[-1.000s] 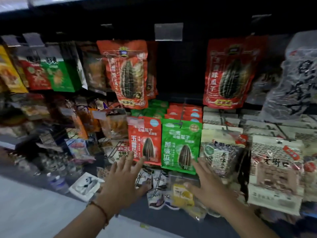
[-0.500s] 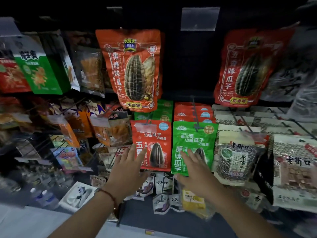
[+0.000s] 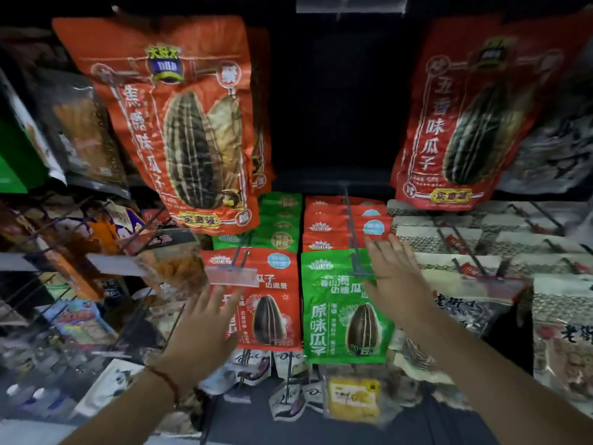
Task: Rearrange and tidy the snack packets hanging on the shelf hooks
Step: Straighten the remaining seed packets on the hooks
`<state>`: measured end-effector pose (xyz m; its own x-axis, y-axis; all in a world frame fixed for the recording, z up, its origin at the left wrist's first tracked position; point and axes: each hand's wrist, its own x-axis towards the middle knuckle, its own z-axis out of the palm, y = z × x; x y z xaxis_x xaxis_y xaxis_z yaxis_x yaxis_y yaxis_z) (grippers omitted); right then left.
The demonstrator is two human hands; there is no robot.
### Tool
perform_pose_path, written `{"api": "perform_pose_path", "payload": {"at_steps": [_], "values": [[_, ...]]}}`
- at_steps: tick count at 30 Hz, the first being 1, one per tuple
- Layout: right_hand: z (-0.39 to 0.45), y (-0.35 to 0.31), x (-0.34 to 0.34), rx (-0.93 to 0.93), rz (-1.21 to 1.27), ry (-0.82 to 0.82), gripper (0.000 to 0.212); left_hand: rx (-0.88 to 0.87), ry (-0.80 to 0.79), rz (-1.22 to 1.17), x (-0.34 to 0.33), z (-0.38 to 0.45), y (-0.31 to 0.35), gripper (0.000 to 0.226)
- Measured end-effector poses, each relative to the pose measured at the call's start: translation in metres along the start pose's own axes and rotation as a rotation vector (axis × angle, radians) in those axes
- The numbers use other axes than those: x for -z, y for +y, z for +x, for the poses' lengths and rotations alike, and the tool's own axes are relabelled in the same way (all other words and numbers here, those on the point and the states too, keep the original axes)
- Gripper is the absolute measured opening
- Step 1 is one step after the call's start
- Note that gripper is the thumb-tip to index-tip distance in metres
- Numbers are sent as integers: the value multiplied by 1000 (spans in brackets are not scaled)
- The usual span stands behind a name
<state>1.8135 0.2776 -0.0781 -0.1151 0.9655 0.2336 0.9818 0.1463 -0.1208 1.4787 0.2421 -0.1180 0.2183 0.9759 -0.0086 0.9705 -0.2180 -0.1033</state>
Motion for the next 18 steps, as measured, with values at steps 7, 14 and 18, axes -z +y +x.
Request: {"api": "perform_pose_path", "payload": {"at_steps": [7,14,18], "values": [[24,-1,3,29,55,114,16,-133,126,-18,-22,10,30,91],[-12,-19,-7,-94,147,260,4,-201,37,-60,-23,24,-3,82],[-49,-49,3,-181,85,301,16,-291,13,-132,-22,4,-22,78]]}}
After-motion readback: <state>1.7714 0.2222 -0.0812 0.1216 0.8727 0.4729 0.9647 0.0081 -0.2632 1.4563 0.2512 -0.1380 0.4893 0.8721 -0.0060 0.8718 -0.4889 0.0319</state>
